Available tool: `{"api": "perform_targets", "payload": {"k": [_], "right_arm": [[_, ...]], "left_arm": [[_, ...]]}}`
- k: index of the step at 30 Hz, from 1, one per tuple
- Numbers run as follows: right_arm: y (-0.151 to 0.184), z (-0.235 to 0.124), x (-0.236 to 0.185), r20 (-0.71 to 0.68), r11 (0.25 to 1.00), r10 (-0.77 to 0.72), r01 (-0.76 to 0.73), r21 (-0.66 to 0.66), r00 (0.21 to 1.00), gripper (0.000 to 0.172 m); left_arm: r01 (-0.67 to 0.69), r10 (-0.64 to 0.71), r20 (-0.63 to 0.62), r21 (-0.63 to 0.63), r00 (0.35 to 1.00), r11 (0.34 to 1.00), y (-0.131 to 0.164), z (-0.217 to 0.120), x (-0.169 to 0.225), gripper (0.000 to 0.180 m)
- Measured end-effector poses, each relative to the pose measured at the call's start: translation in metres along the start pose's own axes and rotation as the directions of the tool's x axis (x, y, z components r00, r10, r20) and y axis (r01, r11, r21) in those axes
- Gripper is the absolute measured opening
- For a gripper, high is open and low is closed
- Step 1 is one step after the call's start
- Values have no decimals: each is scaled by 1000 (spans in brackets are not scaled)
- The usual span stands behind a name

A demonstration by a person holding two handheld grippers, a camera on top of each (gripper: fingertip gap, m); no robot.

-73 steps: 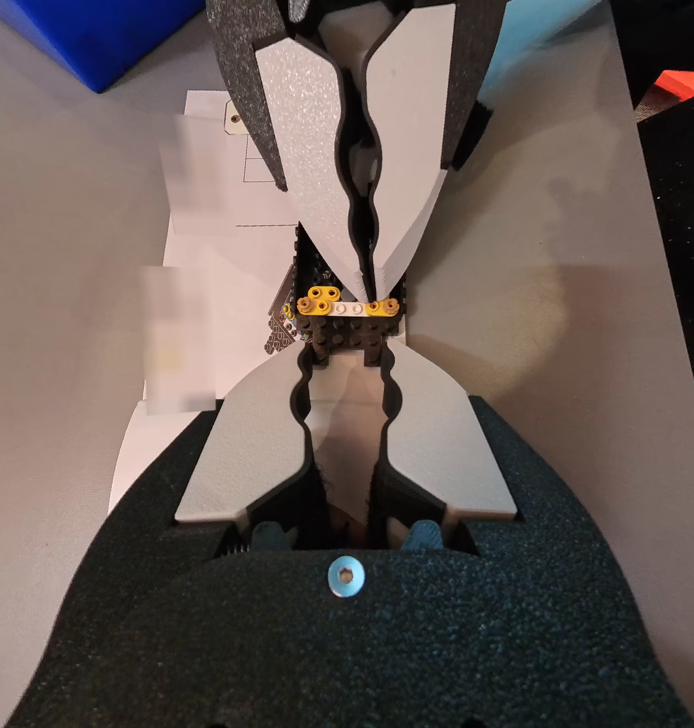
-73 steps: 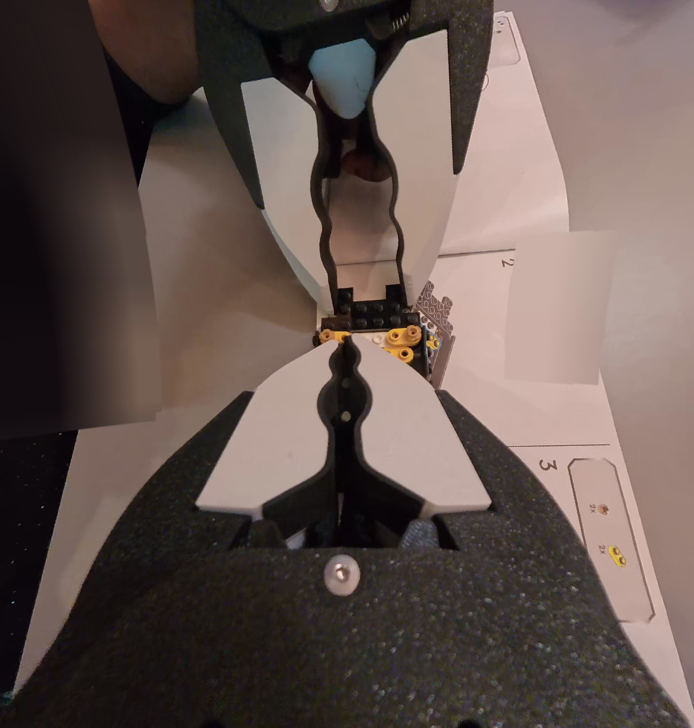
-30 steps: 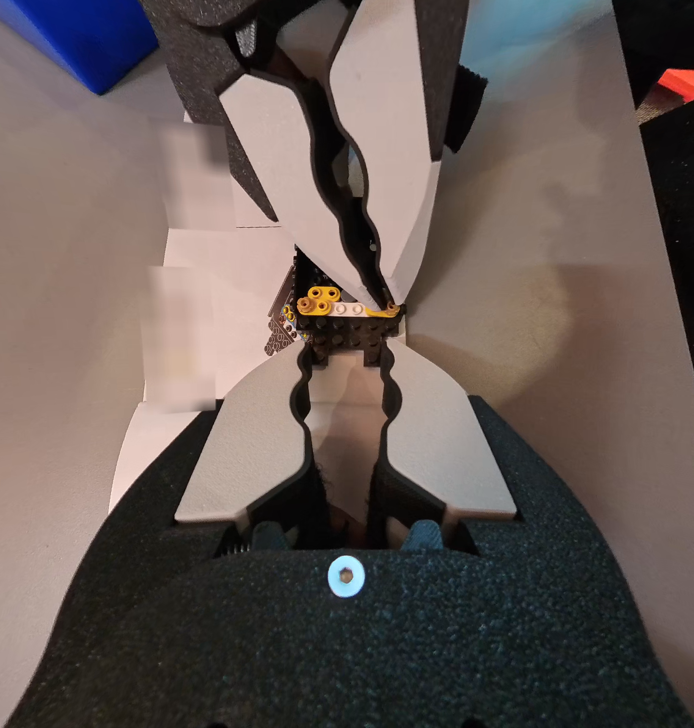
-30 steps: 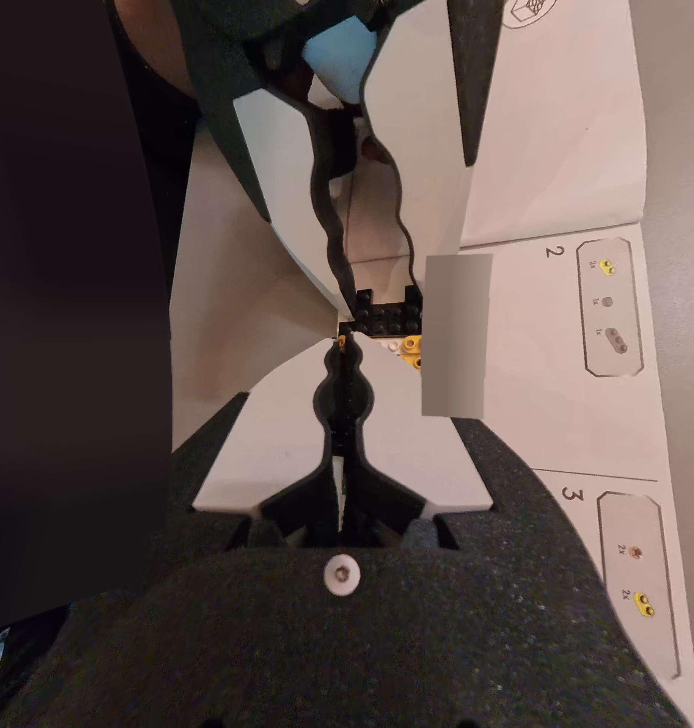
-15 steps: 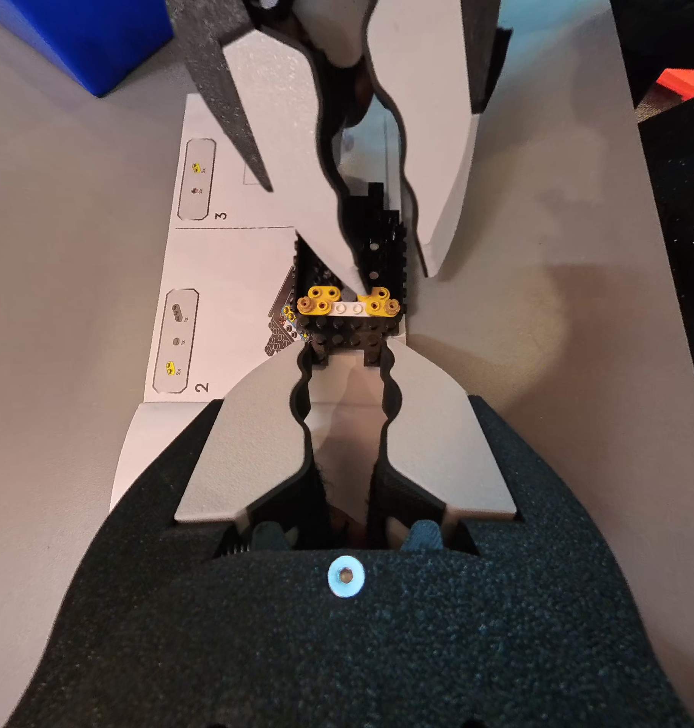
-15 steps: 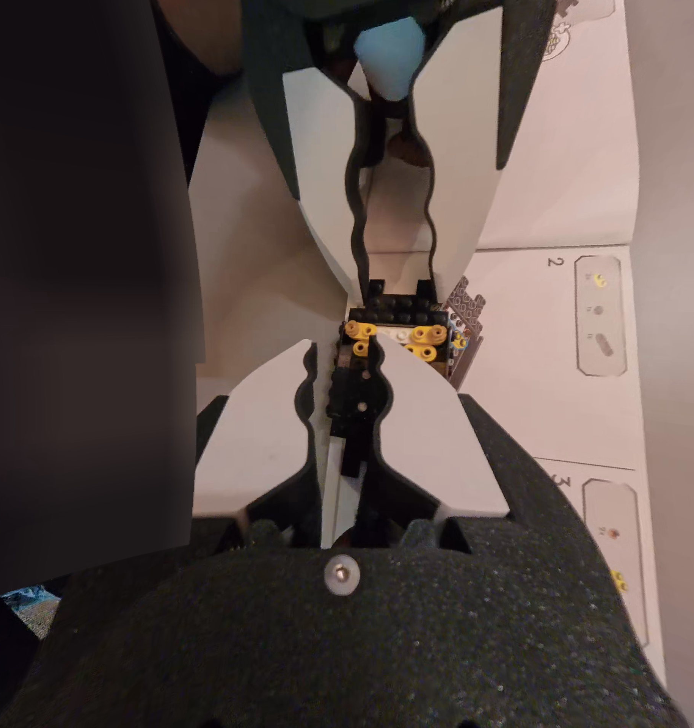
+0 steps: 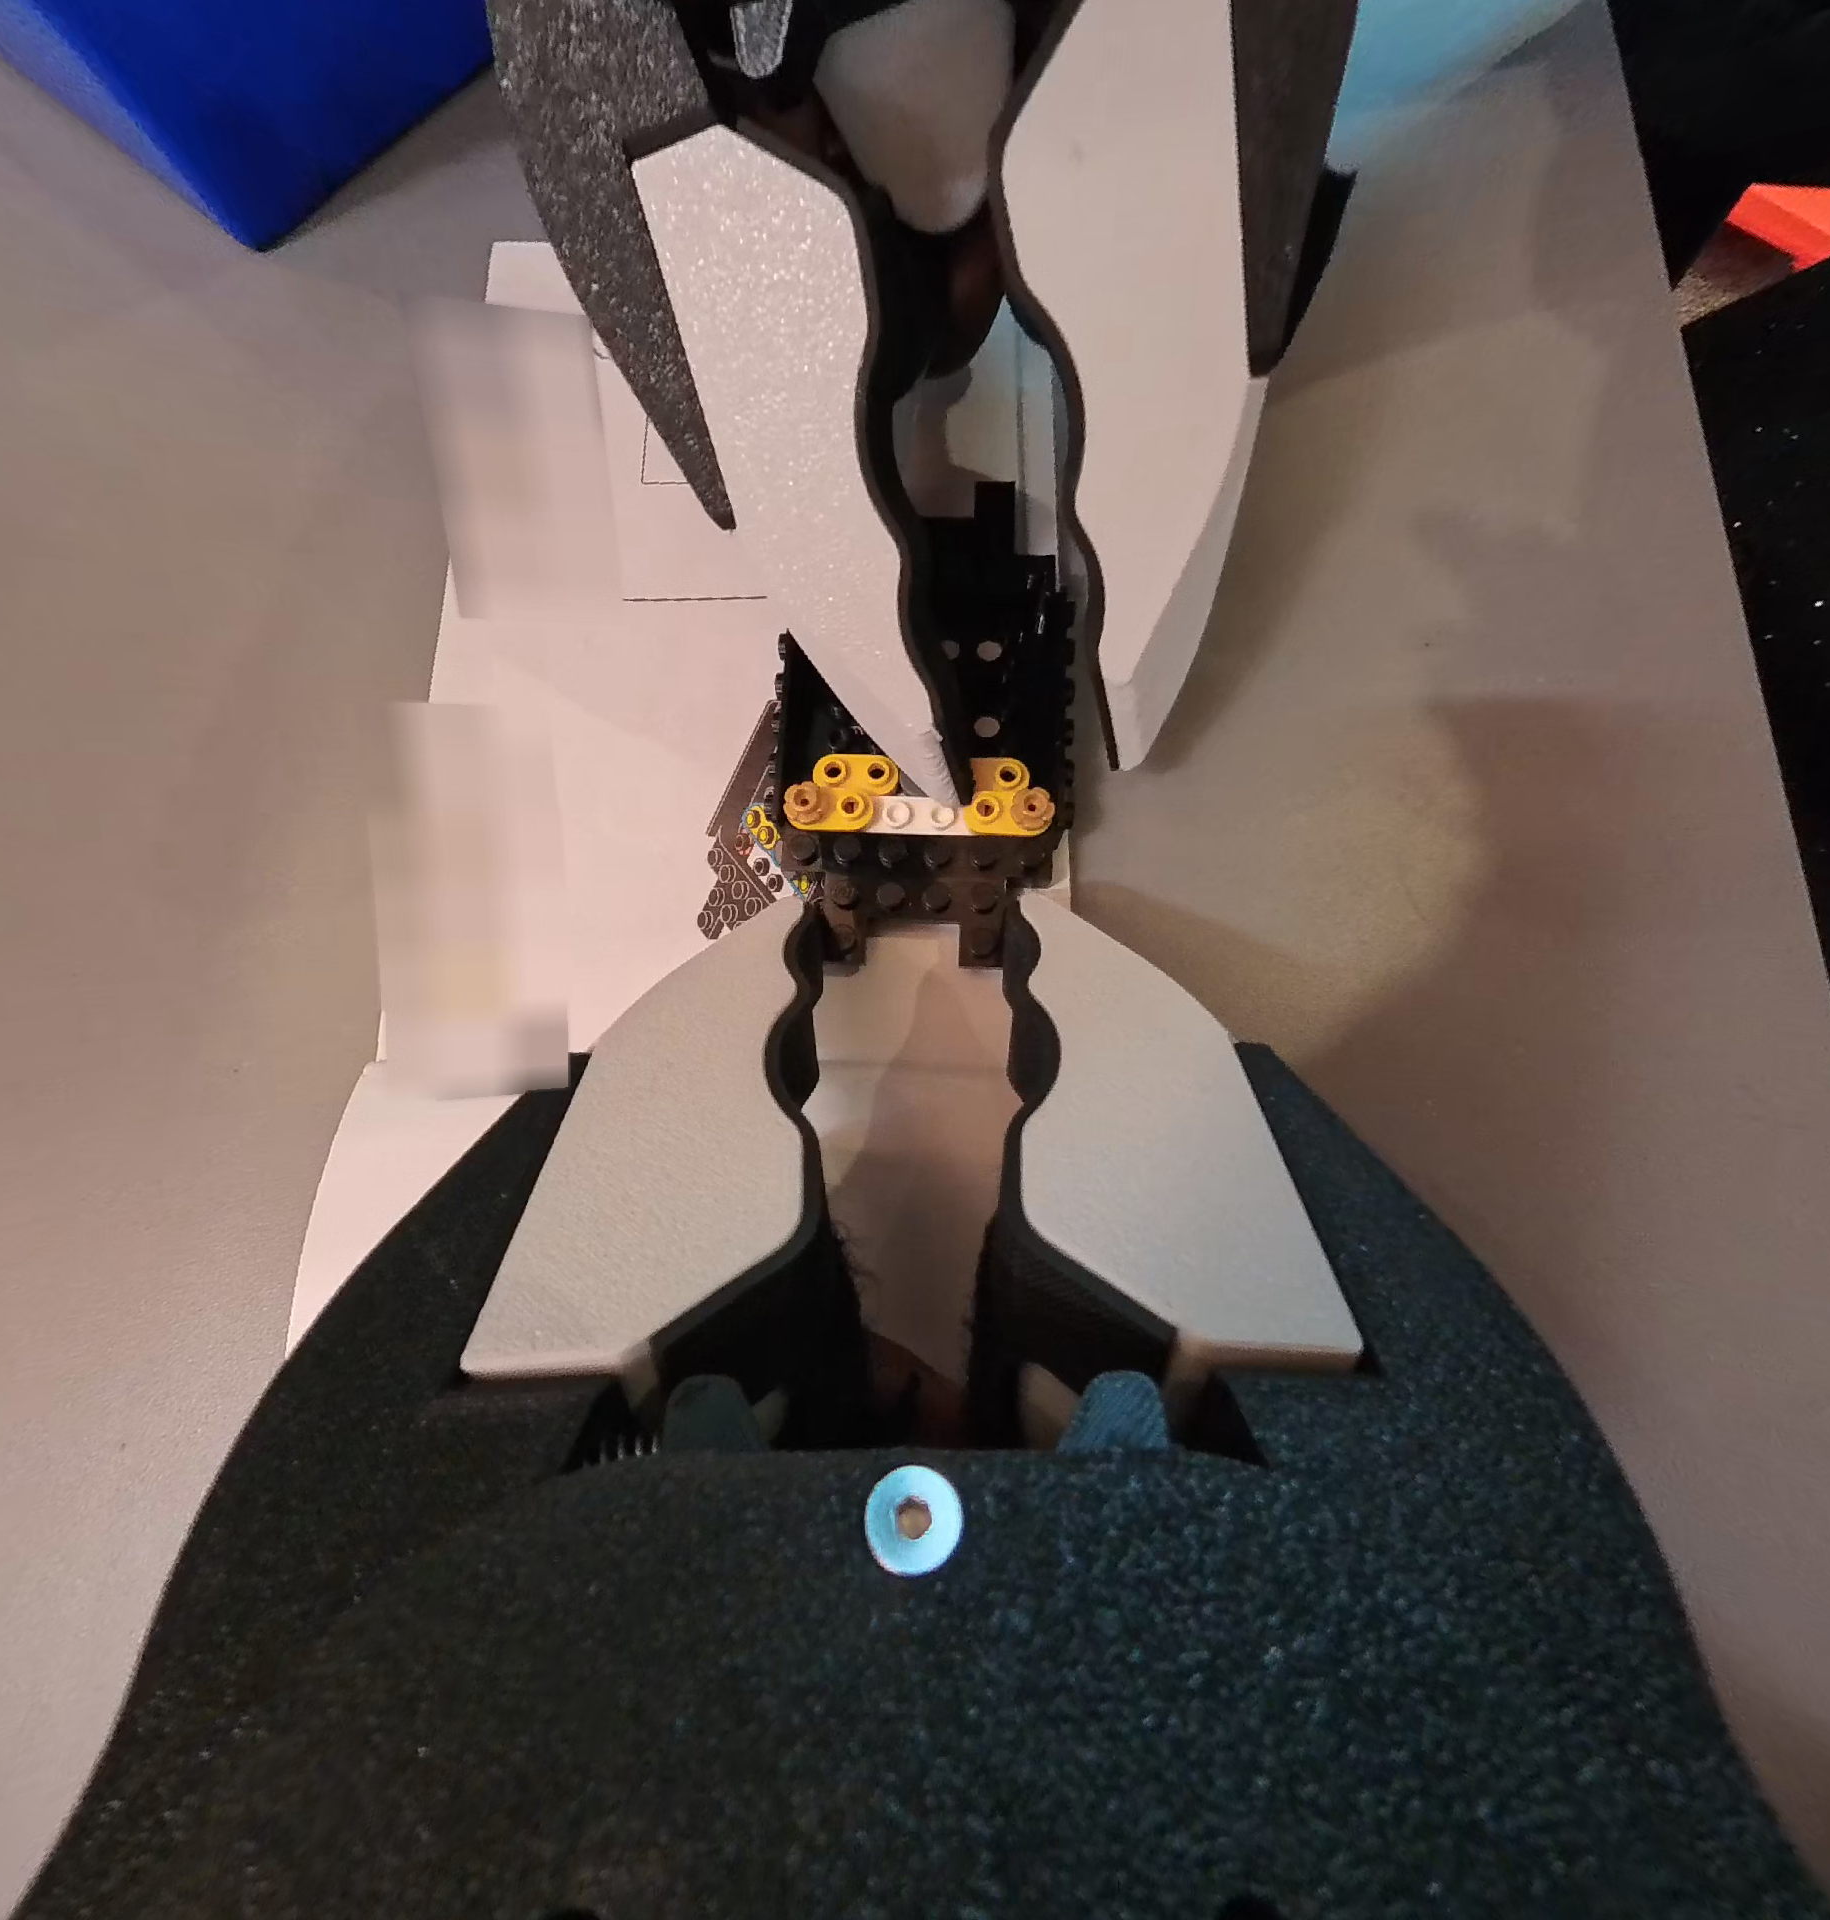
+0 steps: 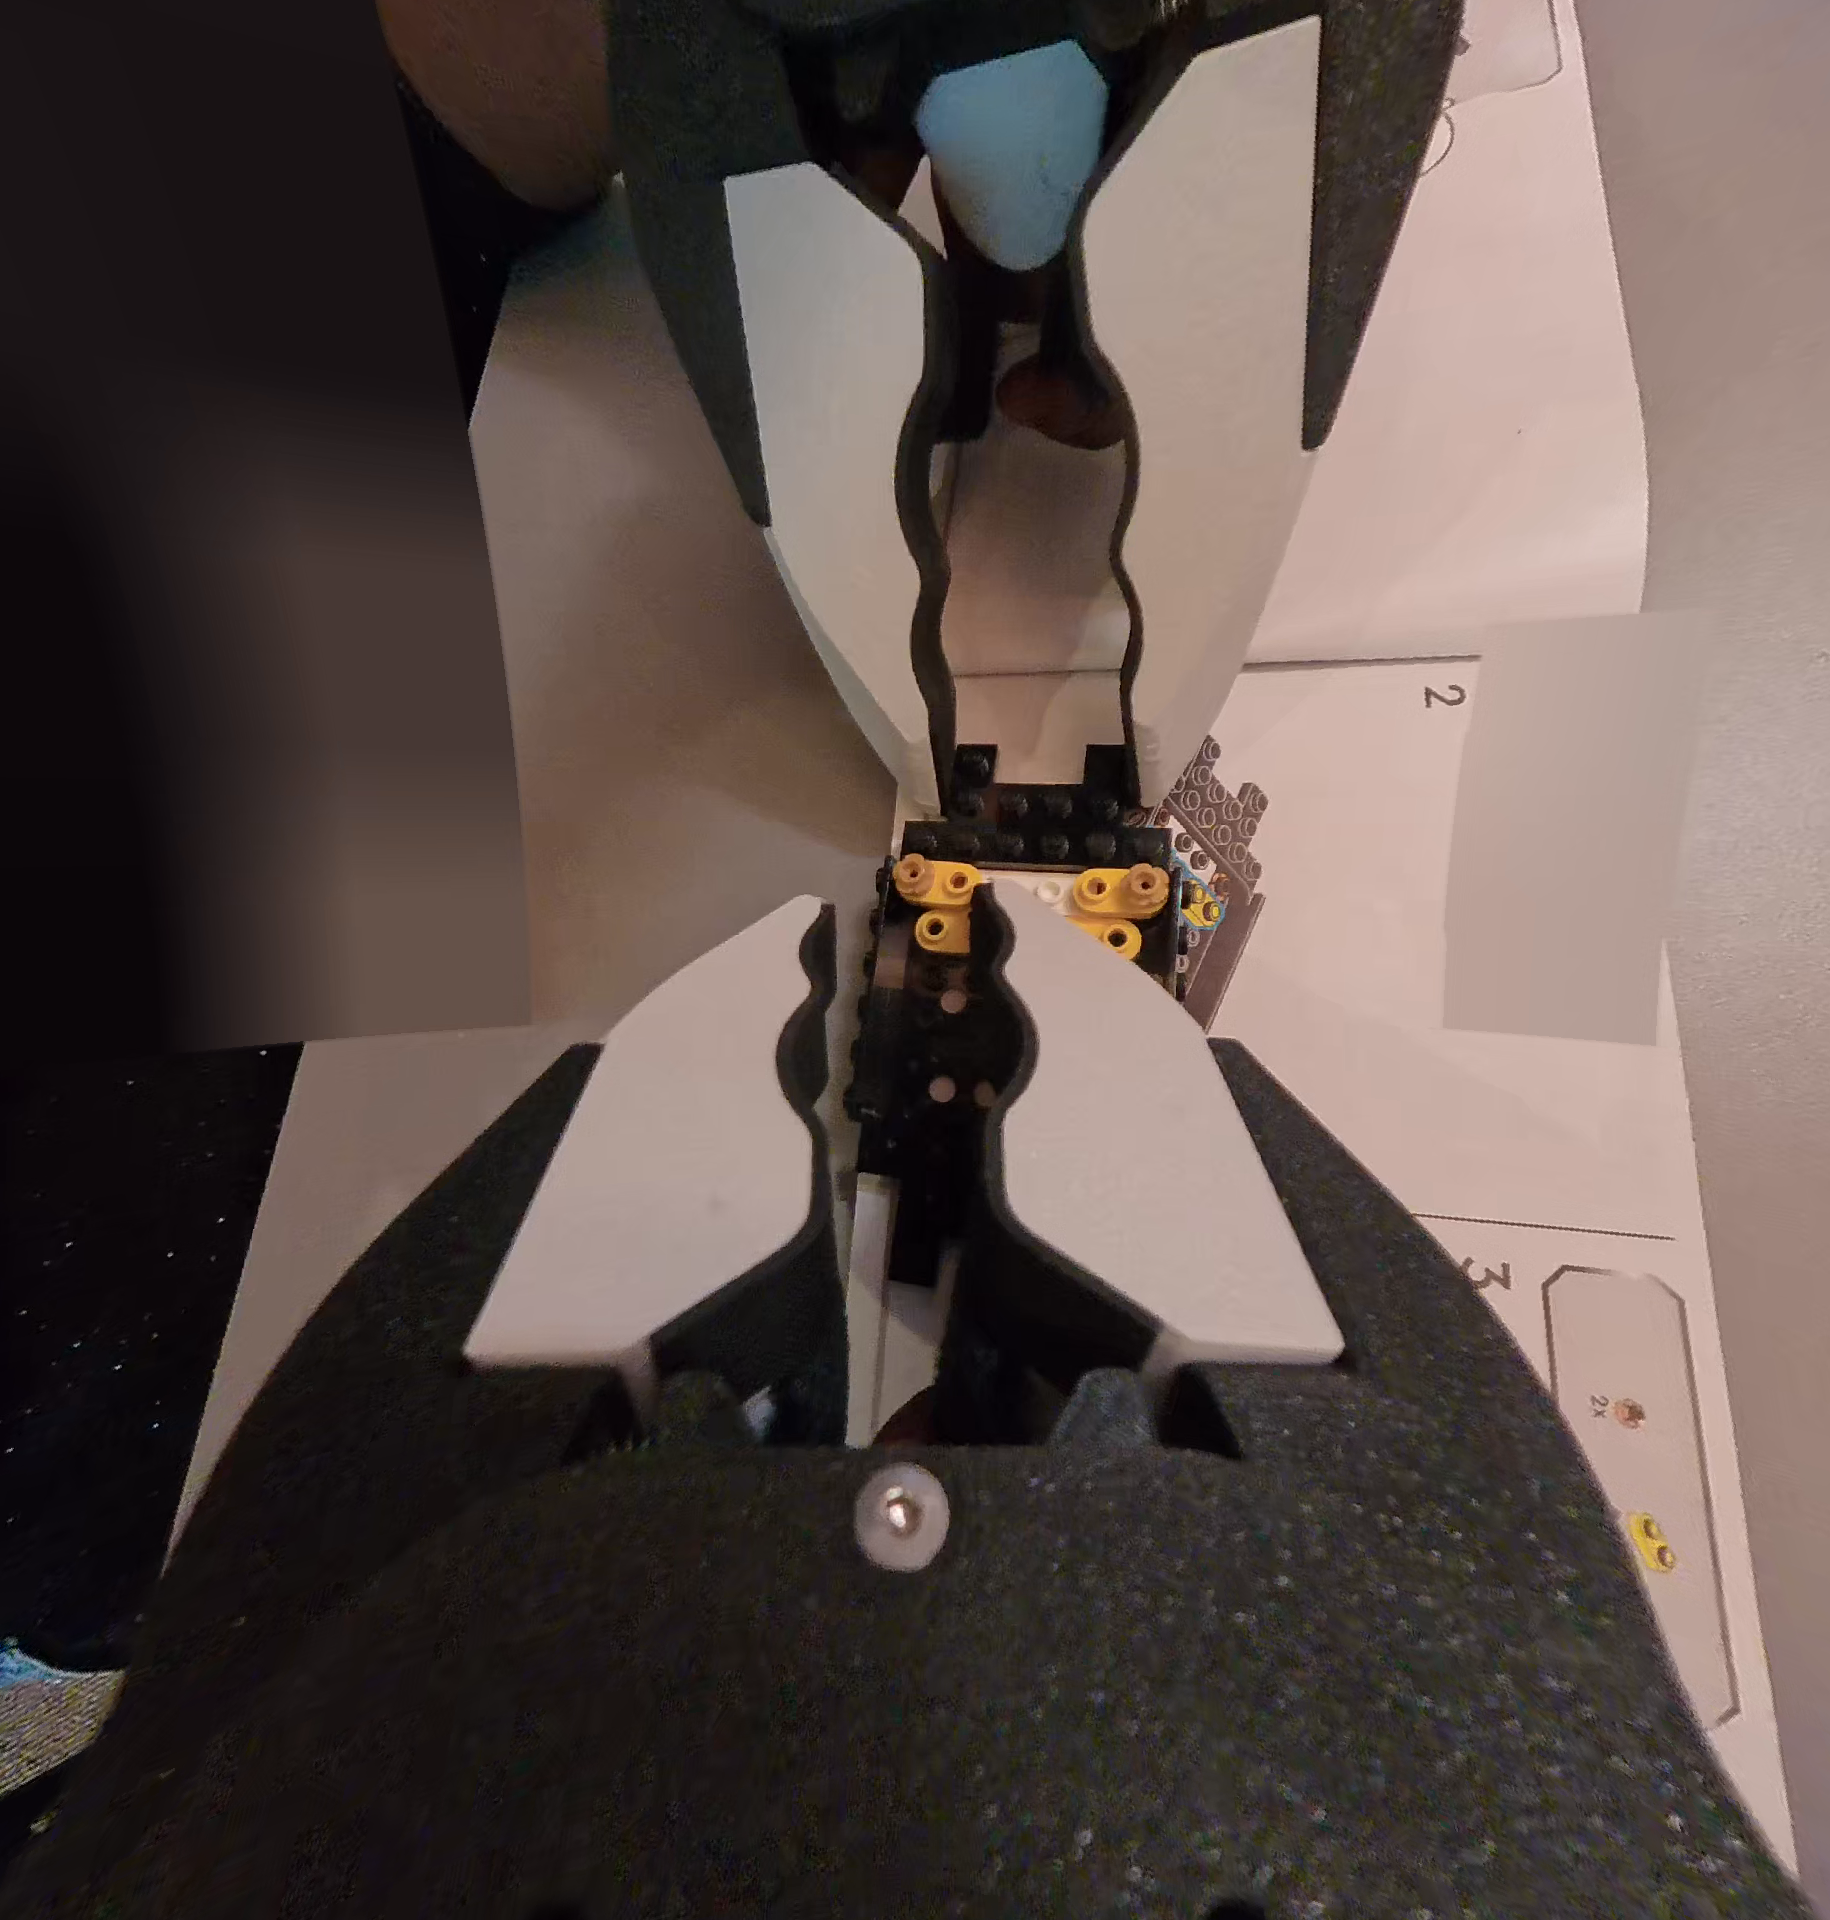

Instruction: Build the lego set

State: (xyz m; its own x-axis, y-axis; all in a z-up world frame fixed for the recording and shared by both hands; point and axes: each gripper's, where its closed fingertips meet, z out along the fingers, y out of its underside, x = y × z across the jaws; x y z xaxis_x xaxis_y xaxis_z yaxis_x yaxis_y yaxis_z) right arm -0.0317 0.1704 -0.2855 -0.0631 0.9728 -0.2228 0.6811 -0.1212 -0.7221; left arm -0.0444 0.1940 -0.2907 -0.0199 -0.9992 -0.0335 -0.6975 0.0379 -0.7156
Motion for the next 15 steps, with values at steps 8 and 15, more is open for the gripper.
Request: {"api": "perform_targets", "payload": {"k": [8, 15], "right_arm": [[0, -1, 0, -23, 1000, -23, 23, 2, 999, 25], [-13, -10, 4, -94, 990, -74, 84, 112, 993, 0]], "left_arm": [[1, -1, 1, -1, 1000, 1000, 0, 0, 0, 32], [-3, 3, 1, -1, 1000, 1000, 0, 0, 0, 32]]}}
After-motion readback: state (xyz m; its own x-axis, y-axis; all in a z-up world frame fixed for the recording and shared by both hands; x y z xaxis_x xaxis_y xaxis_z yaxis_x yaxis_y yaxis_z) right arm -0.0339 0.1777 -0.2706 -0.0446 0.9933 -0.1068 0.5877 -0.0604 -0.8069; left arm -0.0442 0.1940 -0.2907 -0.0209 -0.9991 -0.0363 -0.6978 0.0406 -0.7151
